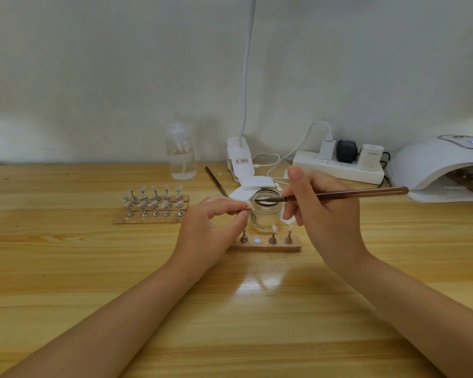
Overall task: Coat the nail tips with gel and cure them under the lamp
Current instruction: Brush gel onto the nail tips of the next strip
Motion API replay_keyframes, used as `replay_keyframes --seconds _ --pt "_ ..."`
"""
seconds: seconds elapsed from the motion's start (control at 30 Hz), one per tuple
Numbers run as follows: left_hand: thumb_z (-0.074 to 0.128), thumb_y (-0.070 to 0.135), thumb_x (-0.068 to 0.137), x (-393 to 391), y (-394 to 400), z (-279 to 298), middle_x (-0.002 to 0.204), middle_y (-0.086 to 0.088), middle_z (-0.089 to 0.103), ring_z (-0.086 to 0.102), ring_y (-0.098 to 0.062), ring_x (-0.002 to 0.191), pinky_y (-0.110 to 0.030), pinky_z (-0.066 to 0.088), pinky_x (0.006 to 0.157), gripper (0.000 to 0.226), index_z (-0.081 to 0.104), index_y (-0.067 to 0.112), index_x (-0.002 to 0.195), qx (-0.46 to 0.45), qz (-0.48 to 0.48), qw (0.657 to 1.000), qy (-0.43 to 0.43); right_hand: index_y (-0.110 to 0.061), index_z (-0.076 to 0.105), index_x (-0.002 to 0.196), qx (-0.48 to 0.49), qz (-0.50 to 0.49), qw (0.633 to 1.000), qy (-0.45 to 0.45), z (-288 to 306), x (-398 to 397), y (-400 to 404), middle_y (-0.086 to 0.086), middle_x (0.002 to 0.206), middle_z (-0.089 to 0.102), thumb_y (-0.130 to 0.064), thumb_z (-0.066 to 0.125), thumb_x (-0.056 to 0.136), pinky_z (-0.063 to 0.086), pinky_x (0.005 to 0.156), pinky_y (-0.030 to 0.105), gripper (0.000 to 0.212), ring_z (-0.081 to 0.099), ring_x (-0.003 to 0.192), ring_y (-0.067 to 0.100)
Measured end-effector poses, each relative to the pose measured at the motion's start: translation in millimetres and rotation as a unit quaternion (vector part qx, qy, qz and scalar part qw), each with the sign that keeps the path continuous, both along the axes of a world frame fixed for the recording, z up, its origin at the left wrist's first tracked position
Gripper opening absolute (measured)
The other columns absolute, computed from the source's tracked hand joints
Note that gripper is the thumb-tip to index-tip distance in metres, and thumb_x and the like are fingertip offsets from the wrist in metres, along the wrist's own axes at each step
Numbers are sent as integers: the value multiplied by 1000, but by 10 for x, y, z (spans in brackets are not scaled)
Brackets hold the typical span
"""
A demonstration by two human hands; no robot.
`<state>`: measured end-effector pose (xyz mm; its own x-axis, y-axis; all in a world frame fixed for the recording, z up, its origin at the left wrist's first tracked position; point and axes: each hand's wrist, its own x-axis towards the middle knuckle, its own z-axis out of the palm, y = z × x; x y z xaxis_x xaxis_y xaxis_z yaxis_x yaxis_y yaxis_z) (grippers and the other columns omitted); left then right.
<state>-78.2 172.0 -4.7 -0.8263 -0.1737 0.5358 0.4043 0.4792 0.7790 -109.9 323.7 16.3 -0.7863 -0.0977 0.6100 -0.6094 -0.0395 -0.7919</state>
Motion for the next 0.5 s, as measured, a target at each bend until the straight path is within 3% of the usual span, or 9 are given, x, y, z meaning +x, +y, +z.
replay_keyframes --seconds 0.13,0.23,0.33,0.5 --pt "68 3 78 -4 1 0 82 1 69 62 -12 87 -14 46 82 18 70 20 85 2 0 1000 -1 -25 61 80 43 11 999 22 2 8 -2 -2 63 67 -39 53 83 46 41 22 17 56 45 6" --pt "67 3 78 -8 5 0 83 0 69 62 -12 88 -14 45 82 18 70 18 87 0 0 1000 0 -27 59 89 57 25 998 20 -12 -14 -2 -7 66 69 -25 56 88 46 49 16 4 60 51 4" --pt "67 2 78 -10 5 -2 82 0 69 62 -13 87 -16 46 82 18 71 17 88 -5 0 1000 4 -25 62 81 83 31 996 27 -24 -21 1 -13 67 67 -18 59 88 44 56 9 10 60 58 -4" --pt "68 3 78 -11 5 -3 80 5 67 61 -12 86 -12 44 80 18 71 17 88 -14 2 1000 3 -18 65 67 76 31 996 30 -36 -6 -23 -4 57 64 -37 50 83 41 60 7 30 56 51 -1"
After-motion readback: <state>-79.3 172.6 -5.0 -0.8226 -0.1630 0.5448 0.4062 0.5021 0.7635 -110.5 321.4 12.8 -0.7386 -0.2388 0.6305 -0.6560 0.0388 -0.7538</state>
